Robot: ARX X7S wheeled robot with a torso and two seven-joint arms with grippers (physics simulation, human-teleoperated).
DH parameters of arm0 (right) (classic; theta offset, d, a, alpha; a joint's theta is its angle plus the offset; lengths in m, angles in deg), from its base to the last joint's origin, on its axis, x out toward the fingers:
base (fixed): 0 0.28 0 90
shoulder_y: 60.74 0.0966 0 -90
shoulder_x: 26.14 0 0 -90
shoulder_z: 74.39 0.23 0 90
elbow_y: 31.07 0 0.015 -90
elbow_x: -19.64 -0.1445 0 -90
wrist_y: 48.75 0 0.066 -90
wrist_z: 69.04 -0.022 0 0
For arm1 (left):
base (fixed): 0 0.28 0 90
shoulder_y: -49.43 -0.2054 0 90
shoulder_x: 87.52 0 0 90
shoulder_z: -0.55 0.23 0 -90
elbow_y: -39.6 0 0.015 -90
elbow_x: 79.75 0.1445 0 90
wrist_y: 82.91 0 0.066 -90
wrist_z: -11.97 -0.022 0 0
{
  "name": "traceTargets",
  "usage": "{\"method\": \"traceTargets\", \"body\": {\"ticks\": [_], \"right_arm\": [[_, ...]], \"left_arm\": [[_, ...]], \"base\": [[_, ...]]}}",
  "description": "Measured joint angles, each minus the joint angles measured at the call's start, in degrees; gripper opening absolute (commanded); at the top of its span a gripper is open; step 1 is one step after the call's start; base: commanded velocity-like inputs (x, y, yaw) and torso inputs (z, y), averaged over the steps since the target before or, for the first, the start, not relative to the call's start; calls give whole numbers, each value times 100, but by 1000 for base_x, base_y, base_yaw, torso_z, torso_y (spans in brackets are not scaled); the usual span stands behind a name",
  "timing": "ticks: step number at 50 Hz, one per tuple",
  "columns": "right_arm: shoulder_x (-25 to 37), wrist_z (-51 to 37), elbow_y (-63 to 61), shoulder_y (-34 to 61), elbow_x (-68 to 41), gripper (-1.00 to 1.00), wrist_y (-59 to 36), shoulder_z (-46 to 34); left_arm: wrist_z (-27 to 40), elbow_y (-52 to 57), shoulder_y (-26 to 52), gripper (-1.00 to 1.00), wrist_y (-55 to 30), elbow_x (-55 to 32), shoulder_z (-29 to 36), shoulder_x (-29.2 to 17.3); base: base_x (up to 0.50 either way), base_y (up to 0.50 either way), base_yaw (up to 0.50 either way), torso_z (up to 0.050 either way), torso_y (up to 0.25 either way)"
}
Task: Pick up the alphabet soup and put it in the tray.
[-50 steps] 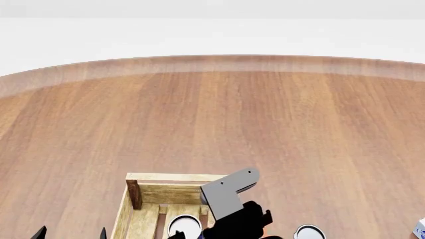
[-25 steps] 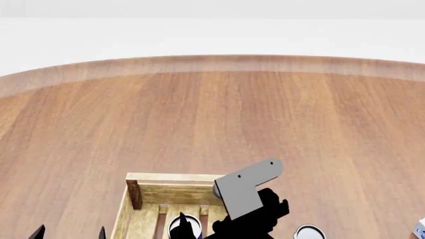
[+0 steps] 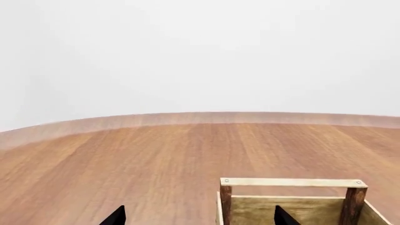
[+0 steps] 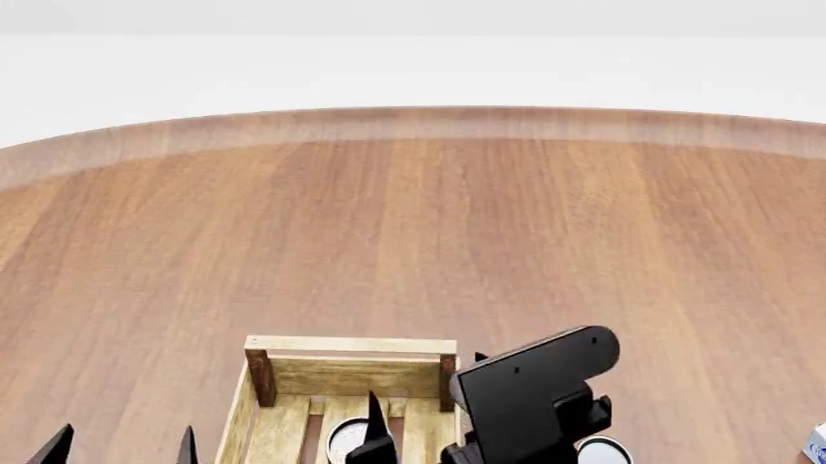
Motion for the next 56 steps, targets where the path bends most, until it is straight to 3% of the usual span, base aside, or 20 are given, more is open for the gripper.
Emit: {"method": "traceTargets", "body": {"ticks": [22,56], "right_arm": [[283,-383,-1165,-739,283,100,765,361],[416,-654,-1906,-1401,1048,100,2006,567]], "left_arm": [[153,763,-153,100,-193,-105,-41,-203],[474,2188,-385,100,-528,-398,-240,-589]], "base": [[0,0,0,0,0],[0,0,0,0,0]]}}
